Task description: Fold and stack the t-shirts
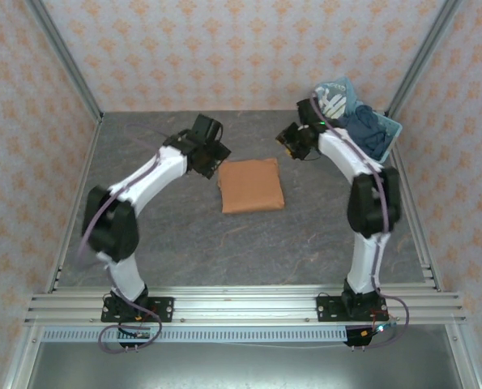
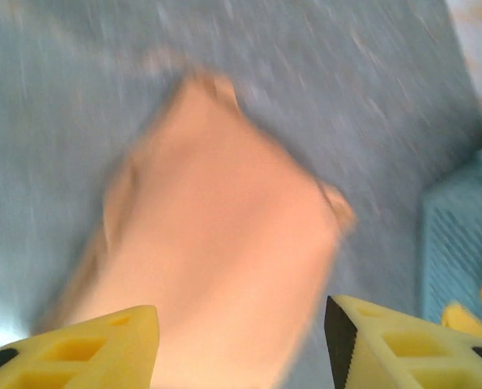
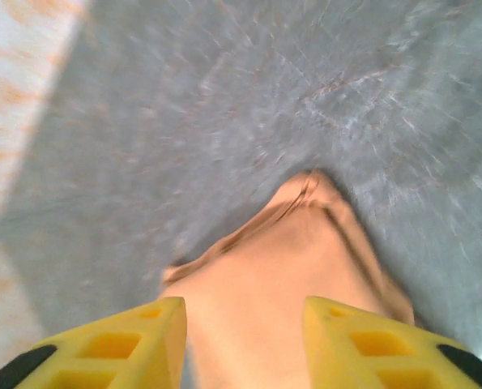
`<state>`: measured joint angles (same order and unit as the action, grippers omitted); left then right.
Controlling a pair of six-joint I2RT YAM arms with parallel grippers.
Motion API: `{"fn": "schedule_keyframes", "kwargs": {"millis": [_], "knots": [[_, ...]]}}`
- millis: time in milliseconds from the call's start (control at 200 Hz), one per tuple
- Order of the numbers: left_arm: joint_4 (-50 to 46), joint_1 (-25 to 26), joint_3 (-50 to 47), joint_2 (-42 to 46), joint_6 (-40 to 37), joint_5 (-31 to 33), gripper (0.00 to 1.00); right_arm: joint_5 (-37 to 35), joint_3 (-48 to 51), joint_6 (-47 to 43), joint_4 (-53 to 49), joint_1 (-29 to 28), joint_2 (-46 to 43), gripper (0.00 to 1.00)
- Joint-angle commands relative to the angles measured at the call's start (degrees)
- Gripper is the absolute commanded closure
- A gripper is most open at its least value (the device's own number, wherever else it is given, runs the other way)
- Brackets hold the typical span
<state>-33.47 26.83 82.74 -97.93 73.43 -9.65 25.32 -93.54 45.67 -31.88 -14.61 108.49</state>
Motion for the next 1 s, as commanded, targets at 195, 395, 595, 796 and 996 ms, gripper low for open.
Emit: {"fn": "schedule_keyframes", "kwargs": {"millis": [195,395,595,796,996], "knots": [[26.25,18.53,-22.2,1.4,42.92,7.73,0.25,3.73,23.92,8.38,13.61,0.39,-25.82,0.44],[35.64,21.36,-23.75,-4.52,48.37,14.15,0.26,6.09,29.68,7.5,13.98,0.4,-29.29,0.43],[39.57,21.35,-27.28,-6.39,51.04,19.33,0.3,7.02,32.68,7.15,13.68,0.4,-31.38,0.45],[40.59,19.91,-23.8,-11.12,48.65,19.15,0.4,7.92,33.24,7.07,13.86,0.4,-31.16,0.49],[41.29,16.62,-21.92,-14.77,47.34,19.18,0.74,8.34,33.29,6.94,12.72,0.39,-31.32,0.51]]}}
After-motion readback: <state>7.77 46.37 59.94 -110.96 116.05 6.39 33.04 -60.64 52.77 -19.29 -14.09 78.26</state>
